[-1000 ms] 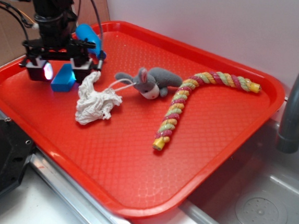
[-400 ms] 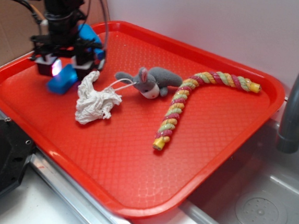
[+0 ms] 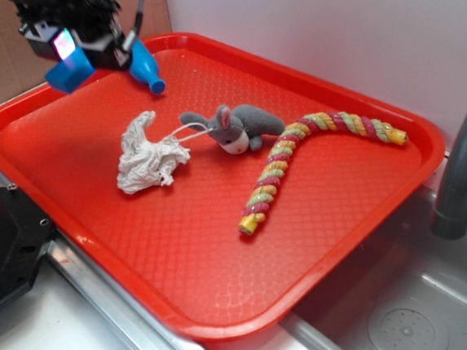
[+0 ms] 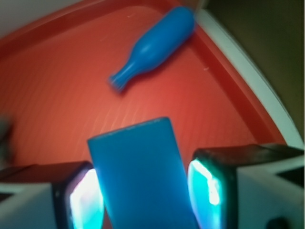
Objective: Grab the blue block.
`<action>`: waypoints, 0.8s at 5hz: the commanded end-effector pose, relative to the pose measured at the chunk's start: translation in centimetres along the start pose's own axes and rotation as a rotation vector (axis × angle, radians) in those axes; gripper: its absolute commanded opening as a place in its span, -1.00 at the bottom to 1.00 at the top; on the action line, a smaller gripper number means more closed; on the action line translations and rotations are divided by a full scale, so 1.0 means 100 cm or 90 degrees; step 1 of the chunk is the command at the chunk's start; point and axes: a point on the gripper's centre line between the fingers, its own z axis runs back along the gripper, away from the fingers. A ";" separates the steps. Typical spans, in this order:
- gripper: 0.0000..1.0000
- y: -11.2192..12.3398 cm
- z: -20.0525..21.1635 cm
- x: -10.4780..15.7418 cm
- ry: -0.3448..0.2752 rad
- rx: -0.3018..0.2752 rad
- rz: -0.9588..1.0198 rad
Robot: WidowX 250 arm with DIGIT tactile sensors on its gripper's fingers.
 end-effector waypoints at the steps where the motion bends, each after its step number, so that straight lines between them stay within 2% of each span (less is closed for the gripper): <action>1: -1.00 -0.039 0.072 0.037 0.017 -0.023 -0.149; 2: -1.00 -0.054 0.085 0.046 0.066 -0.046 -0.140; 3: -1.00 -0.064 0.095 0.044 0.121 -0.041 -0.122; 4: -1.00 -0.067 0.102 0.037 0.116 -0.024 -0.128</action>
